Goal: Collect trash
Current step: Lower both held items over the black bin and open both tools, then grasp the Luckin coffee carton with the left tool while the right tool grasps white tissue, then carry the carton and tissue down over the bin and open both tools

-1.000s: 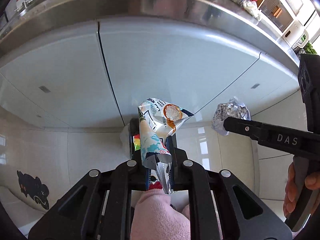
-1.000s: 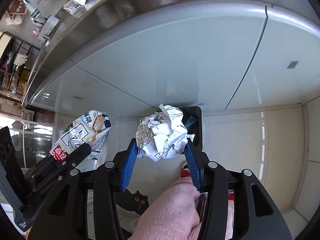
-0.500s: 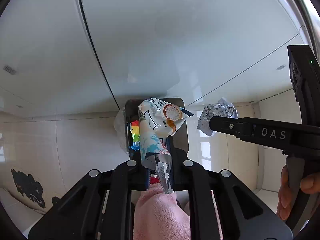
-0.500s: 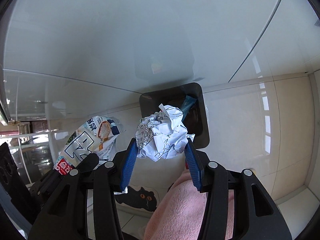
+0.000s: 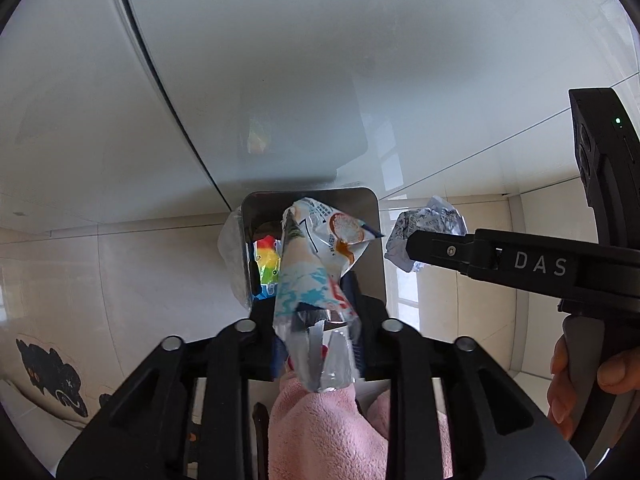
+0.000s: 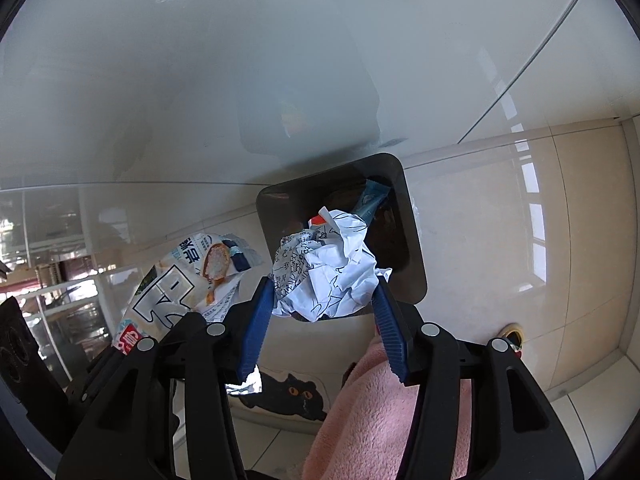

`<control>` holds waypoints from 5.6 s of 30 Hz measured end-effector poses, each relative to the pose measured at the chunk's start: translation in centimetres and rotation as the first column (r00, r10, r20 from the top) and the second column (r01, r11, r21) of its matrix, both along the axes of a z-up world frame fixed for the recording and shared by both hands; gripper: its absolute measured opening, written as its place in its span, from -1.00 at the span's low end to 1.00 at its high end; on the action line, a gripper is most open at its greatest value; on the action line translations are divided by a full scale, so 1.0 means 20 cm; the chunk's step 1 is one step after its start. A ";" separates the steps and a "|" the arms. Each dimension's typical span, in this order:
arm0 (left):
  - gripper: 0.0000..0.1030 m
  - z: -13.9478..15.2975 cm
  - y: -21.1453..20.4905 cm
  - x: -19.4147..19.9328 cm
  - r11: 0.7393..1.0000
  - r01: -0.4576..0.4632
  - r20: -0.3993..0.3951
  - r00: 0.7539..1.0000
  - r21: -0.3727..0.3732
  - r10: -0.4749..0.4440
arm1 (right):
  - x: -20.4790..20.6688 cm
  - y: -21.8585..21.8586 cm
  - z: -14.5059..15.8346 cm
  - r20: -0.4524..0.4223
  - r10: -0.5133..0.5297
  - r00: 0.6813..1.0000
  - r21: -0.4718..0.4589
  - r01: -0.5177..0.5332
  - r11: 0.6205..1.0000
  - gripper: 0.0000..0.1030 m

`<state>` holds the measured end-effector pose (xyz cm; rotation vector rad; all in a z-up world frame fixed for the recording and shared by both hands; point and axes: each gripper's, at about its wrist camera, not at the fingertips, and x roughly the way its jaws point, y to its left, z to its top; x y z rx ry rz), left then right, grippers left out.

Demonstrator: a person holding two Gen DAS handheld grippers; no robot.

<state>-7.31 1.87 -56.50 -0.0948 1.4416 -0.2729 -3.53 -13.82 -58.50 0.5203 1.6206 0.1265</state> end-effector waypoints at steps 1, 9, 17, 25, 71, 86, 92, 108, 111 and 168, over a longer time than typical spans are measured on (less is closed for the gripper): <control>-0.33 0.00 0.00 0.01 1.000 0.000 0.003 1.000 0.003 0.000 | 0.00 0.00 0.00 -0.005 -0.008 1.000 0.002 0.008 1.000 0.19; -0.25 0.05 0.02 -0.01 0.999 -0.015 0.009 1.000 0.035 0.014 | 0.01 -0.02 0.05 0.008 -0.027 1.000 -0.009 0.027 1.000 0.42; 0.23 0.39 0.07 -0.03 0.999 -0.044 0.090 0.995 0.025 0.042 | -0.02 -0.06 0.38 0.097 0.018 0.995 -0.053 -0.013 0.999 0.92; 0.67 0.84 0.08 -0.07 0.999 -0.037 0.217 0.976 0.012 0.034 | -0.08 -0.14 0.86 0.230 0.043 0.972 -0.102 -0.020 0.995 0.93; 0.52 1.41 0.01 0.92 0.989 -0.133 0.444 0.891 0.066 0.090 | 0.73 -0.75 1.51 0.566 -0.014 0.825 -0.315 0.232 0.920 0.91; 0.02 1.37 -0.01 0.95 0.992 -0.106 0.430 0.900 0.066 0.068 | 0.80 -0.70 1.42 0.541 0.031 0.840 -0.293 0.154 0.944 -0.13; 0.00 1.41 -0.04 0.91 0.994 -0.086 0.458 0.888 0.063 0.048 | 0.76 -0.72 1.45 0.560 0.016 0.828 -0.267 0.162 0.950 -0.58; 0.00 1.63 -0.06 0.51 0.999 -0.039 0.524 0.852 0.028 0.019 | 0.35 -0.62 1.67 0.627 -0.027 0.778 -0.165 0.167 0.972 -0.64; 0.00 1.65 -0.06 0.40 0.999 -0.025 0.522 0.853 0.021 0.010 | 0.23 -0.55 1.70 0.631 -0.016 0.776 -0.160 0.150 0.976 -0.64; 0.01 0.17 0.00 -0.10 0.997 -0.052 0.096 0.994 0.049 0.047 | -0.12 -0.02 0.26 0.093 0.039 0.995 0.029 -0.042 0.999 -0.59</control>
